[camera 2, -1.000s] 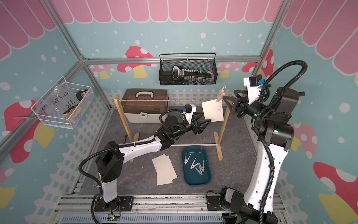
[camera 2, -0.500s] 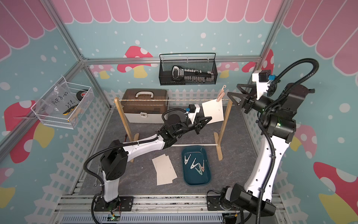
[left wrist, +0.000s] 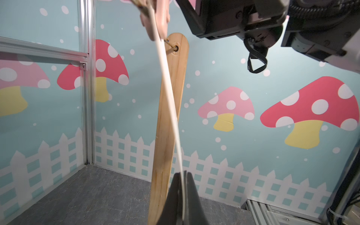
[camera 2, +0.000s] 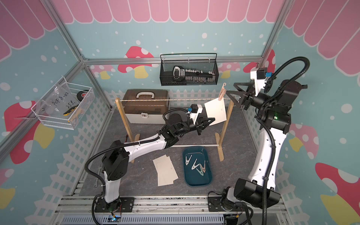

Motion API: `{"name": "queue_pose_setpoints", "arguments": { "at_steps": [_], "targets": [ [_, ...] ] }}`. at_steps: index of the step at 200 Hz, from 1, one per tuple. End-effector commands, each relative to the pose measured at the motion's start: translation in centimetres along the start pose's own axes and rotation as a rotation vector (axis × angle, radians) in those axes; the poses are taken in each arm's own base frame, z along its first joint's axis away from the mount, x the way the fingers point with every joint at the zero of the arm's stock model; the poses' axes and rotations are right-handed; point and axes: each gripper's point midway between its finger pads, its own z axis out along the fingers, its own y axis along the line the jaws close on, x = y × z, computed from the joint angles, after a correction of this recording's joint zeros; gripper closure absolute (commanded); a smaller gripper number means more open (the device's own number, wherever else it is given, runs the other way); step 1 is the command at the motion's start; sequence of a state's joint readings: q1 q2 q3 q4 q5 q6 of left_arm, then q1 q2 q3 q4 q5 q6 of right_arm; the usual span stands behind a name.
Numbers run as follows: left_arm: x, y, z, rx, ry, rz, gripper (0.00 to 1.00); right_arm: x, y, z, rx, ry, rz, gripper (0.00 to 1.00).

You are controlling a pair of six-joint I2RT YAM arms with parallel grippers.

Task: Remove the postcards from the strings
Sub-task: Pinch the postcard on the clothesline, then remove the clamp from the clothesline.

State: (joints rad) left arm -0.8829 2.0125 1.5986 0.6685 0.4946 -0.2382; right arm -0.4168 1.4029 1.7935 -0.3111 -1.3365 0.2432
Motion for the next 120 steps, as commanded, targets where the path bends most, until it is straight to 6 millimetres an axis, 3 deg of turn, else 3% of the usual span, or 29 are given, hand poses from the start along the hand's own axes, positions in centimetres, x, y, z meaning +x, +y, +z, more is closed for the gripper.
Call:
{"name": "queue_pose_setpoints", "arguments": {
  "at_steps": [1,57,120],
  "targets": [
    [-0.2,-0.5,0.3,0.061,-0.007,-0.013,1.00,-0.3,0.1,0.6,-0.027,-0.003,-0.015,0.27],
    [-0.4,-0.1,0.0,0.078,-0.019,-0.025,1.00,0.8,-0.6,2.1,-0.026,0.023,0.017,0.25],
    [-0.5,0.0,-0.1,0.073,-0.010,-0.019,1.00,1.5,0.4,3.1,-0.059,0.050,0.012,0.22]
  ]
}}
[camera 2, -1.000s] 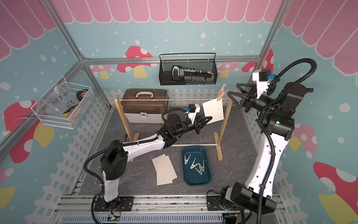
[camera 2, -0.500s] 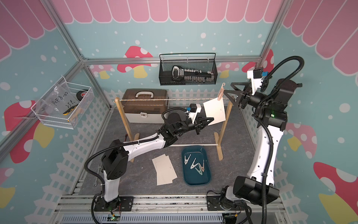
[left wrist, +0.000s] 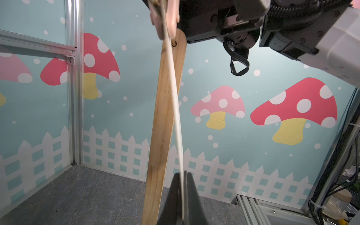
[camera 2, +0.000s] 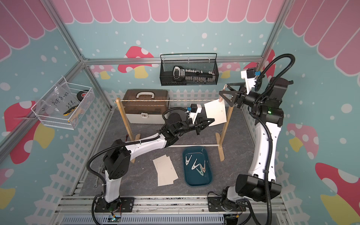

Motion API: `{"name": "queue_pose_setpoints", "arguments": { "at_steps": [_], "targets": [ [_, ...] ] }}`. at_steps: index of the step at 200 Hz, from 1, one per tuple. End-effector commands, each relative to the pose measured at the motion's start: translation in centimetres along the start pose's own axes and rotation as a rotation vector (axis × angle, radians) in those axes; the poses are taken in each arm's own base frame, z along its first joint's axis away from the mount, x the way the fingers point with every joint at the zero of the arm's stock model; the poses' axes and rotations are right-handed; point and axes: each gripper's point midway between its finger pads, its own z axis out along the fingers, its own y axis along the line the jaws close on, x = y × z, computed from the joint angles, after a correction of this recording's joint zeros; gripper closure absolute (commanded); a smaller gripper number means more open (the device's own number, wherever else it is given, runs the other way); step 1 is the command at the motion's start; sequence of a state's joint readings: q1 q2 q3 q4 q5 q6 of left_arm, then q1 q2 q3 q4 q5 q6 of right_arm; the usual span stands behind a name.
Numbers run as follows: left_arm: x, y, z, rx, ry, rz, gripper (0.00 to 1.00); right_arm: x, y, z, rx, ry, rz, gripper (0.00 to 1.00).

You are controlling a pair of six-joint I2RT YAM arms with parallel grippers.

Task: Remove the postcards from the strings
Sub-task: Remove the clamp from the clothesline.

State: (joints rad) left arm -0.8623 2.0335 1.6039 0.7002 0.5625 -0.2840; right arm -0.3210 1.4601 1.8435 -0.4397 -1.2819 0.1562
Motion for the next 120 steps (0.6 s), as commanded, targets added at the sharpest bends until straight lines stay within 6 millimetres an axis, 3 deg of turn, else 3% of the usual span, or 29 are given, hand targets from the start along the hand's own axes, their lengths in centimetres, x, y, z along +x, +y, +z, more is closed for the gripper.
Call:
{"name": "queue_pose_setpoints", "arguments": {
  "at_steps": [1,60,120],
  "targets": [
    [-0.8,-0.2,0.2,0.024,-0.012,0.014,1.00,0.0,0.6,0.3,-0.020,0.009,-0.031,0.22],
    [-1.2,-0.1,0.1,0.025,-0.025,0.008,1.00,0.0,1.6,0.5,-0.073,0.007,-0.035,0.25],
    [-1.0,0.3,0.1,0.010,-0.019,-0.004,1.00,-0.1,3.3,0.3,-0.152,-0.004,-0.062,0.39]
  ]
}}
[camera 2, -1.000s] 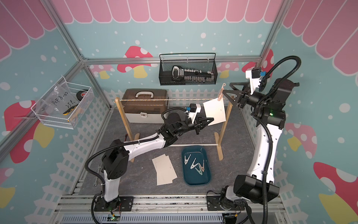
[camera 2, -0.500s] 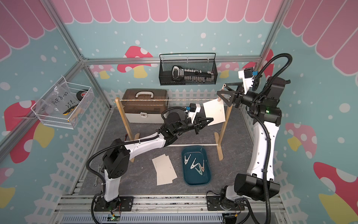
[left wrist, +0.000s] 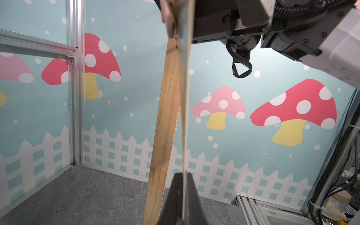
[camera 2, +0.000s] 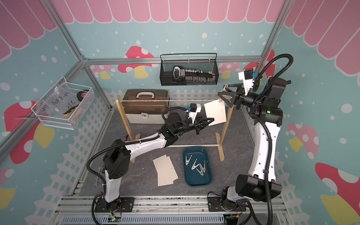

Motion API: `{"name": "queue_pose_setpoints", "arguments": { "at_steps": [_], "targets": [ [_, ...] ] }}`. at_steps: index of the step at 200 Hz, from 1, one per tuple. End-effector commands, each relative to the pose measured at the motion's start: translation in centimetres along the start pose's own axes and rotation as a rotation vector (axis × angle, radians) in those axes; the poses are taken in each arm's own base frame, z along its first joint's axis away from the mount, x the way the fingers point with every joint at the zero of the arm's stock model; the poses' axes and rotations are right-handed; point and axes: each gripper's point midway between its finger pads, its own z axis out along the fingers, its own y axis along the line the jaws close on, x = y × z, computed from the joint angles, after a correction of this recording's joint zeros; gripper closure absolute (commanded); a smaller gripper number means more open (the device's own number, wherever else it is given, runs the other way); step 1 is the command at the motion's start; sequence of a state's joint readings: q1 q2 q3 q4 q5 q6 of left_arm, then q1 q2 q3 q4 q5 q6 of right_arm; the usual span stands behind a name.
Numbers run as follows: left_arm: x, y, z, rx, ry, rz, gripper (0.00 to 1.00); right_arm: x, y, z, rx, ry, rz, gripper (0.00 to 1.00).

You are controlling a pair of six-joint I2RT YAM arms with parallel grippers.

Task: Remove the postcards from the strings
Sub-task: Remove the clamp from the clothesline.

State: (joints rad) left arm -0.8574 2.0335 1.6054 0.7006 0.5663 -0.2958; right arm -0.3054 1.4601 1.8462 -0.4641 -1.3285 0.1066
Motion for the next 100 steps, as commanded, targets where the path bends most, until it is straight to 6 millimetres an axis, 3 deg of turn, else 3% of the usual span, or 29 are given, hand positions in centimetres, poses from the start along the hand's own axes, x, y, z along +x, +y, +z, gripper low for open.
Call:
{"name": "queue_pose_setpoints", "arguments": {
  "at_steps": [1,100],
  "targets": [
    [-0.9,0.2,0.2,0.010,-0.018,0.006,1.00,-0.4,2.1,0.0,-0.092,-0.010,-0.034,0.39],
    [-1.5,1.2,-0.1,-0.005,-0.027,-0.043,1.00,0.1,2.4,-0.4,-0.101,-0.012,-0.056,0.48]
  ]
}}
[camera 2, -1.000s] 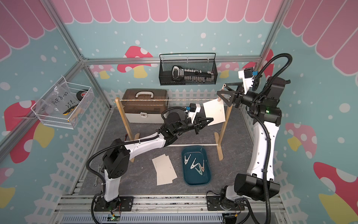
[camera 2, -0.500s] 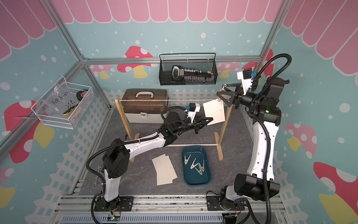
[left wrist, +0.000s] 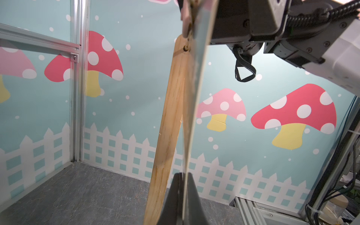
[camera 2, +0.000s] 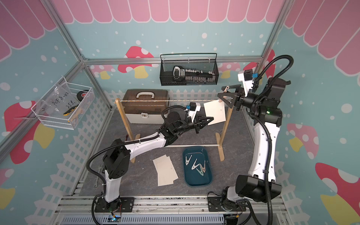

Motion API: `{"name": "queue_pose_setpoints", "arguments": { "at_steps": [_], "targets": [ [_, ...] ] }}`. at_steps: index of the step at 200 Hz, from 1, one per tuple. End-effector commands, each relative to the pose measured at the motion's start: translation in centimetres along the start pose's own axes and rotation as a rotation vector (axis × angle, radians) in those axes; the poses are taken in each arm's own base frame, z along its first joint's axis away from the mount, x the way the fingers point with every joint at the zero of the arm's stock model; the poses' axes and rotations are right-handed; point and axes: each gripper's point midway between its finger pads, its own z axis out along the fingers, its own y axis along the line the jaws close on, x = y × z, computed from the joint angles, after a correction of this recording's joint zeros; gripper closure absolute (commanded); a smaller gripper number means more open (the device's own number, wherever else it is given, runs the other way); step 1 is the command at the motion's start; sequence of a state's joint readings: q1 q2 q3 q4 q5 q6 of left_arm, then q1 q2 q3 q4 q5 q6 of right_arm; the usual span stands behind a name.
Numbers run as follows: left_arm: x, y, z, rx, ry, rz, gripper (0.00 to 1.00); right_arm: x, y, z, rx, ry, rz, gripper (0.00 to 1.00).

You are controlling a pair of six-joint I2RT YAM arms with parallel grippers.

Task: Remove the postcards from the strings
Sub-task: Remove the clamp from the clothesline.

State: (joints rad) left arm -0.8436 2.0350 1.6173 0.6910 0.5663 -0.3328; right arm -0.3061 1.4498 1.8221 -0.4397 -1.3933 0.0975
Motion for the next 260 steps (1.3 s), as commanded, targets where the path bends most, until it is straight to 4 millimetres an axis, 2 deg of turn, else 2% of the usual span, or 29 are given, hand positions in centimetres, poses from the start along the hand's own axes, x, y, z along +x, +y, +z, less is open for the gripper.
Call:
{"name": "queue_pose_setpoints", "arguments": {
  "at_steps": [1,111,177,260],
  "targets": [
    [-1.1,0.5,0.1,0.008,-0.023,-0.010,1.00,0.0,1.3,-0.2,-0.037,-0.005,-0.037,0.48],
    [-1.0,0.7,0.4,0.018,-0.001,-0.044,1.00,-0.4,1.3,-1.6,-0.030,-0.015,-0.067,0.53],
    [-1.0,0.8,0.7,0.026,0.008,-0.059,1.00,-0.6,1.9,-1.7,-0.043,-0.024,-0.091,0.64],
    [-0.6,1.1,1.0,0.024,0.026,-0.076,1.00,-0.8,1.4,-1.6,-0.027,-0.026,-0.091,0.80]
  ]
}}
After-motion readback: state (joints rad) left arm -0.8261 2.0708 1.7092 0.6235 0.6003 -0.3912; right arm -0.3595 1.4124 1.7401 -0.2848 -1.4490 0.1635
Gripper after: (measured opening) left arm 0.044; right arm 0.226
